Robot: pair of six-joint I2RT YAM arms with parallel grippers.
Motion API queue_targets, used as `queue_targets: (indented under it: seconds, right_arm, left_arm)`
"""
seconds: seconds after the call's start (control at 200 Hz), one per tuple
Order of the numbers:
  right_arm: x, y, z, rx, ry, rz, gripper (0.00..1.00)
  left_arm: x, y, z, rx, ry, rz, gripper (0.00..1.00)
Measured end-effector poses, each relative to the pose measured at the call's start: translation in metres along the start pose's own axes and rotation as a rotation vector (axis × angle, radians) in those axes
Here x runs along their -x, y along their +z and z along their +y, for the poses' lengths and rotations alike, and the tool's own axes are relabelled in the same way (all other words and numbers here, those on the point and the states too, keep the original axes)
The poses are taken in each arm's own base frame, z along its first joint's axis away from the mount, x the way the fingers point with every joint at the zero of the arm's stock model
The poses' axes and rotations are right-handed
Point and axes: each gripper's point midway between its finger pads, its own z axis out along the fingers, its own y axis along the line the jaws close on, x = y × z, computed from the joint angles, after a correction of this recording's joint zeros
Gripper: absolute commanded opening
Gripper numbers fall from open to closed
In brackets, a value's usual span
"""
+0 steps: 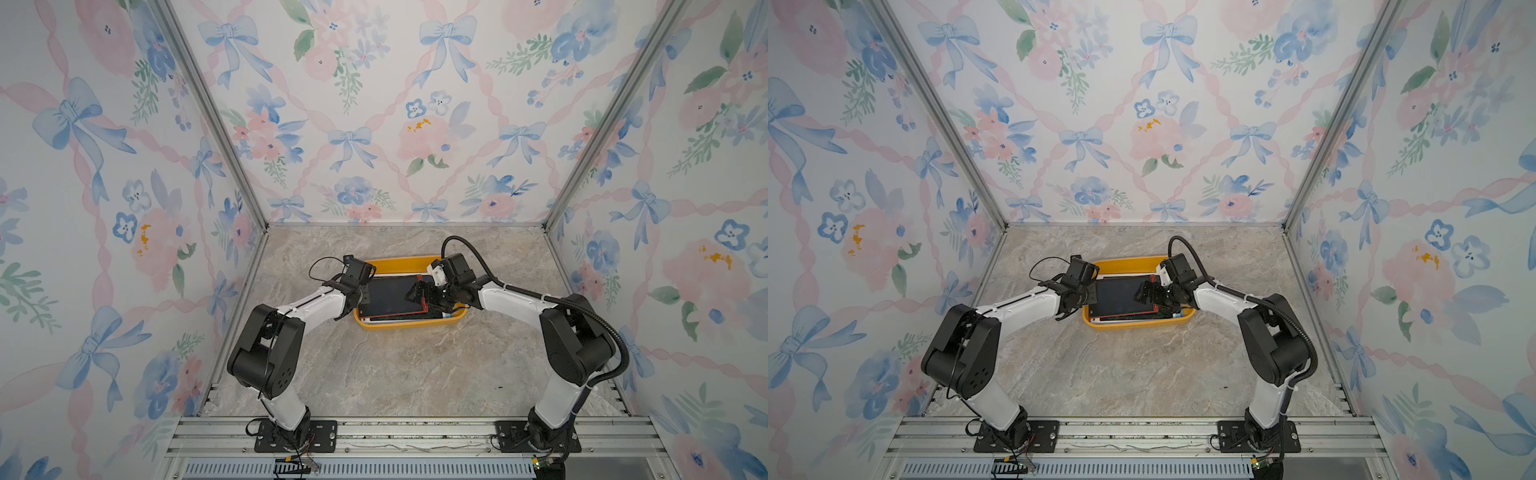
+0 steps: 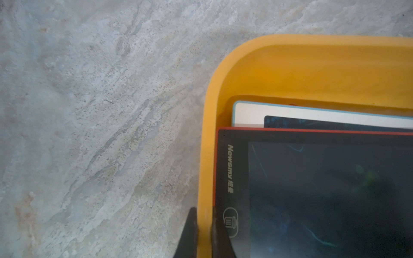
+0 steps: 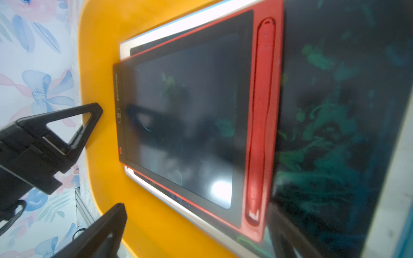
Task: Take out the writing tablet from the storage box
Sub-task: Pick up the writing tablet from the storage box.
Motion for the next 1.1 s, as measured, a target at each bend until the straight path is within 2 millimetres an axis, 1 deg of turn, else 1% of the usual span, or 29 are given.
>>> queue_targets:
  seconds: [0.24,0.605,0.77,0.985,1.1]
  right_arm:
    - [0.009,-0.010,0.015,0.054,0.012,-0.036,1.00]
    - [0.013,-0.015,0.018,0.113,0.051,-0.061,1.00]
    - [0.015,-0.019,0.022,0.138,0.056,-0.076,1.00]
    - [0.020,-0.032,0.036,0.177,0.044,-0.099,1.00]
    - [0.022,-0.034,0.040,0.193,0.036,-0.106,1.00]
  left_arm:
    - [-0.001,-0.001,0.004,0.017,0.002,-0.002,0.00]
    - [-0.001,-0.001,0.006,0.027,0.002,-0.004,0.00]
    - [-0.001,-0.001,0.006,0.027,0.002,-0.004,0.00]
    - [-0.001,-0.001,0.006,0.027,0.002,-0.004,0.00]
    - [-0.001,-0.001,0.006,0.027,0.003,-0.004,0.00]
